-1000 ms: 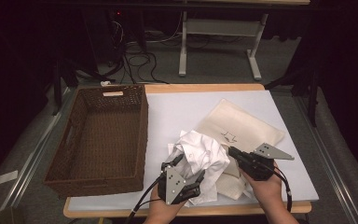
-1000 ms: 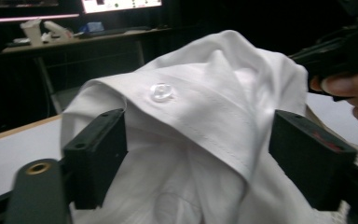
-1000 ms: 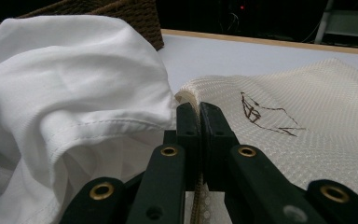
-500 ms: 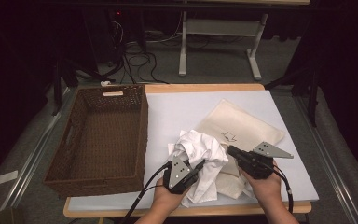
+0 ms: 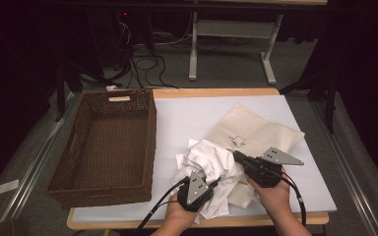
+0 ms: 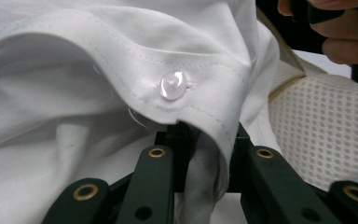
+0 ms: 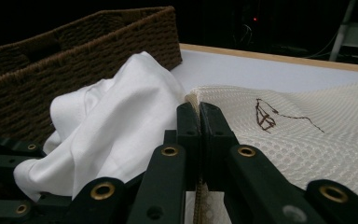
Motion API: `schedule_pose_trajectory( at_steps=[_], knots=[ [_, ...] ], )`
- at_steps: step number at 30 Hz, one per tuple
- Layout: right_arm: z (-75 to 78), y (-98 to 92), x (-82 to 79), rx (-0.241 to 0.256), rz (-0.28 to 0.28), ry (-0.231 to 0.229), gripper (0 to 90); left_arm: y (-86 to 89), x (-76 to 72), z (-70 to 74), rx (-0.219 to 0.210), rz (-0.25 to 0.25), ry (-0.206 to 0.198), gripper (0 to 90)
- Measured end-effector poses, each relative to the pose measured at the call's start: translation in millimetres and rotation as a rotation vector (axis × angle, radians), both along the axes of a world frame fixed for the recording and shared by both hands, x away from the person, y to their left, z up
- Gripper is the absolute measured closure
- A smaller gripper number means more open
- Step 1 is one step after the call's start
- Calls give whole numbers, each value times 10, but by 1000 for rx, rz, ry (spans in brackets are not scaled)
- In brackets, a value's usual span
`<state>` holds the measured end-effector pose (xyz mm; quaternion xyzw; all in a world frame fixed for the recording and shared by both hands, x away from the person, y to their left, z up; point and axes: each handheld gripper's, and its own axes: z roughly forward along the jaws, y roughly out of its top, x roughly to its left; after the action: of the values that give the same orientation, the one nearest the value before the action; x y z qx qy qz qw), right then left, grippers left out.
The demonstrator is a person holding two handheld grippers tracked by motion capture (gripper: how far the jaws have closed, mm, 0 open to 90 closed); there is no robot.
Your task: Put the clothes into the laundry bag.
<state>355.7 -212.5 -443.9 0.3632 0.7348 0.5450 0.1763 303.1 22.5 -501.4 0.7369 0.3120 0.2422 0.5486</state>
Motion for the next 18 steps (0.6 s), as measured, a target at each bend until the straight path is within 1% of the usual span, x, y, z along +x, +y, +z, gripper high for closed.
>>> schedule_pose_trajectory(
  at_steps=[1,2,3,5,6,7,9,11,13,14,15,16,18],
  knots=[
    [4,24,14,19,3,-3,885,41,7,33,-2,18,-16,792],
    [5,53,26,38,10,6,885,98,18,78,-7,38,-35,797],
    [5,95,37,37,15,1,885,167,34,127,-24,59,-45,802],
    [0,190,59,34,28,-8,885,323,64,226,-61,116,-60,811],
    [-5,239,75,38,32,-4,885,392,71,268,-81,137,-70,812],
    [-13,287,99,38,39,-8,885,445,71,301,-94,151,-79,813],
    [-19,375,141,51,41,-8,886,489,57,344,-99,165,-104,813],
    [-1,429,158,68,41,-9,885,472,29,376,-94,154,-135,813],
    [23,437,141,75,43,-23,885,424,5,404,-91,125,-150,812],
    [29,426,123,70,41,-26,885,383,-6,407,-93,109,-155,812],
    [28,404,105,63,39,-32,885,330,-18,397,-88,92,-157,812],
    [21,372,87,55,36,-33,885,275,-24,377,-75,72,-156,811],
    [-8,281,58,43,26,-15,884,169,-21,319,-49,38,-138,809]
  ],
)
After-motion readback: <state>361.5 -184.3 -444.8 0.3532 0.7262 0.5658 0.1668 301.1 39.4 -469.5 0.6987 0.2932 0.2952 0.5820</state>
